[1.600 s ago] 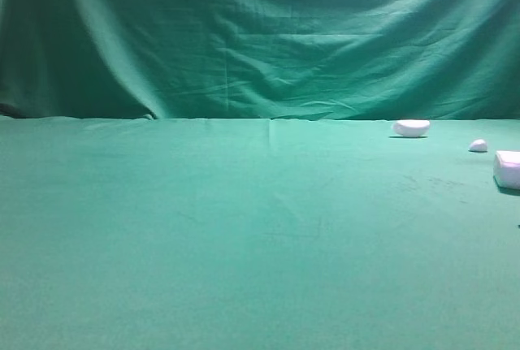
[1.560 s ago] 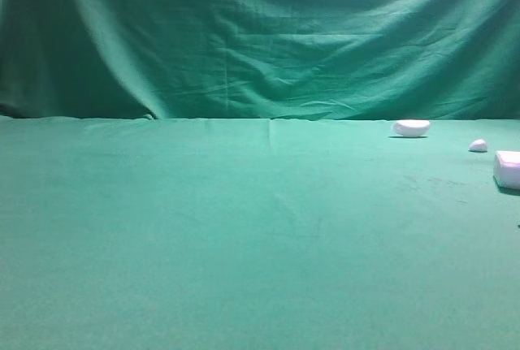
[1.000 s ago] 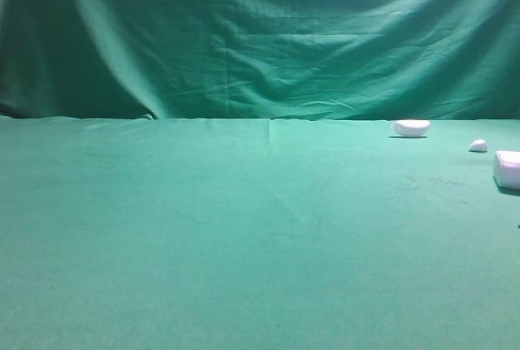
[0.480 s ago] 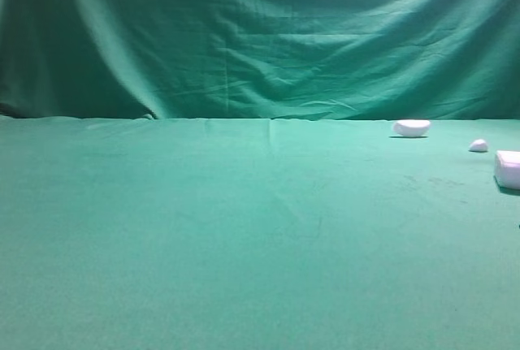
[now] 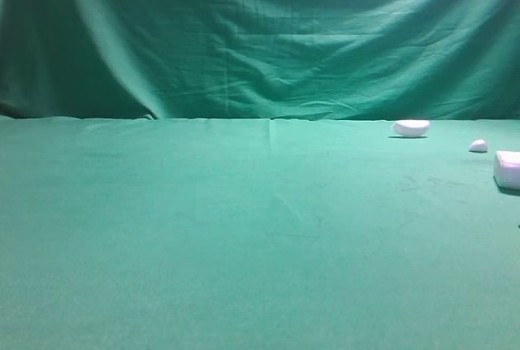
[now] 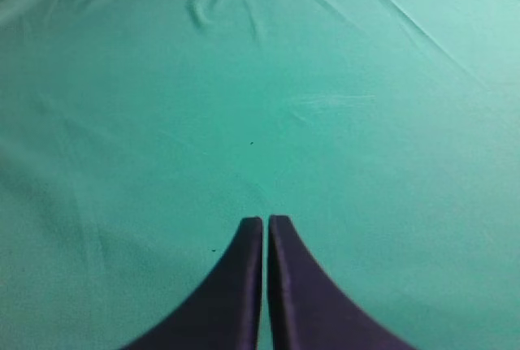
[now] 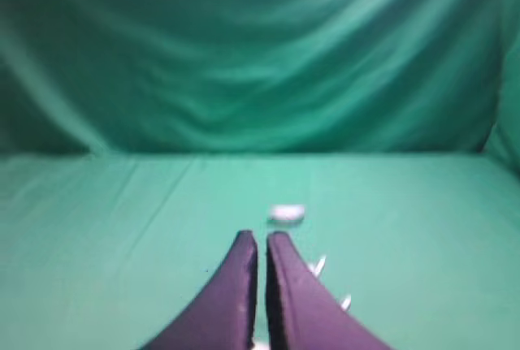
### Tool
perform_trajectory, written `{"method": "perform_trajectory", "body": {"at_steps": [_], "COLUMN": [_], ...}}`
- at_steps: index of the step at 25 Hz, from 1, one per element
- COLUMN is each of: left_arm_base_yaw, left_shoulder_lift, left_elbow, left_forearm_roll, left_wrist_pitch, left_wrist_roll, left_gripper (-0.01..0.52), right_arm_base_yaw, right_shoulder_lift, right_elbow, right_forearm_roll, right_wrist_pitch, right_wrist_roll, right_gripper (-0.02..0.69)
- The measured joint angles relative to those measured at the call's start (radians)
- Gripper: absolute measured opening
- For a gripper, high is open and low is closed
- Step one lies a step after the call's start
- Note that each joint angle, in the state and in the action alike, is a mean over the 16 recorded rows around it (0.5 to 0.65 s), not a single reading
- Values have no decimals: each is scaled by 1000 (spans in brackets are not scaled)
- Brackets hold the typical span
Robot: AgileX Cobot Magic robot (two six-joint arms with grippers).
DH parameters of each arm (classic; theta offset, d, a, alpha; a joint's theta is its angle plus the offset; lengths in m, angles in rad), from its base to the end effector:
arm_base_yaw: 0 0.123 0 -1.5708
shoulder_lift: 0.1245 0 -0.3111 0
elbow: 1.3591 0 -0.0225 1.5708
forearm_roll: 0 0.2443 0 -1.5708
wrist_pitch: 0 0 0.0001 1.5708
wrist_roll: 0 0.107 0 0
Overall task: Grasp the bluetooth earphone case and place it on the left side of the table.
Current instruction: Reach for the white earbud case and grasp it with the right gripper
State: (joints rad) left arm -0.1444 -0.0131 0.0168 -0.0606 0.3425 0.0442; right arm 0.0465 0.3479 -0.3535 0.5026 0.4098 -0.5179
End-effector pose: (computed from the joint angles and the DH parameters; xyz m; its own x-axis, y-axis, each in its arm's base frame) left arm 0.0351 -0.0073 0.1729 -0.2550 0.0241 -0.9666 0.1601 0.9869 -0.0177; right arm 0.0643 0.0236 0.2814 -0.2553 -0.0619 -0.9649 -0.2436 0.9699 0.0023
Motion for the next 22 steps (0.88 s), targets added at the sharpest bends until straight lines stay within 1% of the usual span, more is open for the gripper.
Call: {"method": "perform_trajectory", "body": {"at_steps": [6, 11, 16, 22], "left_arm_base_yaw": [0, 0, 0, 0], "left_shoulder_lift": [0, 0, 0, 0], "left_elbow": [0, 0, 0, 0], "left_forearm_roll": [0, 0, 0, 0], "left_wrist_pitch": [0, 0, 0, 0], "left_wrist_roll": [0, 0, 0, 0], "left_gripper": [0, 0, 0, 0], "right_arm_base_yaw": [0, 22, 81, 178], "right_shoulder_lift": [213, 375, 538, 726], "right_elbow": [-112, -192, -269, -348], "right_forearm_roll": [-19, -86, -243, -474], "right_wrist_pitch": [158, 253, 317, 338], "right_wrist_roll": [19, 103, 289, 538], "right_gripper": [0, 0, 0, 0]}}
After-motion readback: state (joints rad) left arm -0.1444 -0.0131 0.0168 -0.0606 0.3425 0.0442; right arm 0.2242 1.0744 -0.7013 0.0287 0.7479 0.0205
